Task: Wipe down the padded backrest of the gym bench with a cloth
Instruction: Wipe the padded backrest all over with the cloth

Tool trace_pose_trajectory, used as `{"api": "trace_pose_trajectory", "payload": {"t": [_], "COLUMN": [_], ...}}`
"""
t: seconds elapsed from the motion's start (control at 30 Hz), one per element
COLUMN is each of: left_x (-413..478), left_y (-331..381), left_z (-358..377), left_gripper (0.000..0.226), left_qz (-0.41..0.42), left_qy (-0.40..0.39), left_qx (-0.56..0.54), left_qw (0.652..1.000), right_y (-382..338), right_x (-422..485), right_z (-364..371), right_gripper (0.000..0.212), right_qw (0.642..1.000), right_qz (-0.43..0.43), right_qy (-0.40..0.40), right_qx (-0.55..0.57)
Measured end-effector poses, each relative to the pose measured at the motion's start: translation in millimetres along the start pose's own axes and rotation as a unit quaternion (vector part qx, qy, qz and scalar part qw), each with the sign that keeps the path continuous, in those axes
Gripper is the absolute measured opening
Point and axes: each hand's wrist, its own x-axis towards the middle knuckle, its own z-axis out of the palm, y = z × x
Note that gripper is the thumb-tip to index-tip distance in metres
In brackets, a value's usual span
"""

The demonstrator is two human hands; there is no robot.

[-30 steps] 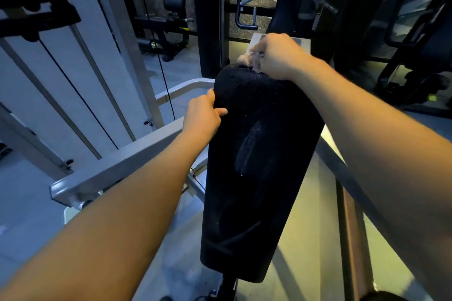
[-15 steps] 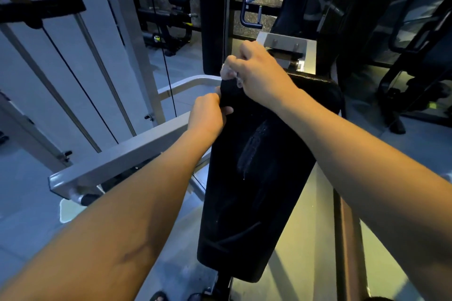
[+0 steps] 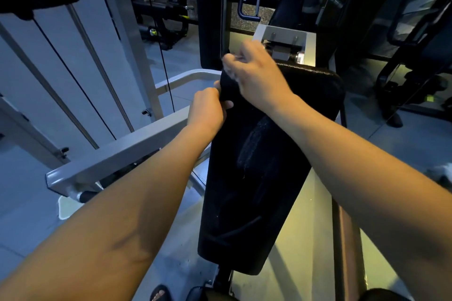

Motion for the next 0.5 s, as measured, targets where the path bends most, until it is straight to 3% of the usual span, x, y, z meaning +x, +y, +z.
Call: {"api": "trace_pose_trajectory", "payload": {"t": [0.3,0.5], "left_x": [2,3], "left_y": [-1,-1], "left_z": [0,-14], "left_gripper": [0.026,0.035], "left_qz": [-0.007,-0.02], "left_qy": [-0.015,-0.068], "left_qx": [-0.004,-0.041], "left_qw": [1.0,0.997], "right_y": [33,4], "right_x": [-71,-28], "right_z": [-36,-11], "right_gripper": [0.025,0.016], "right_qw": [0.999,1.0], "right_qz": [-0.01,-0.008], "right_qy": [-0.021,-0.006], "right_qx": [-0.038,-0.017]}}
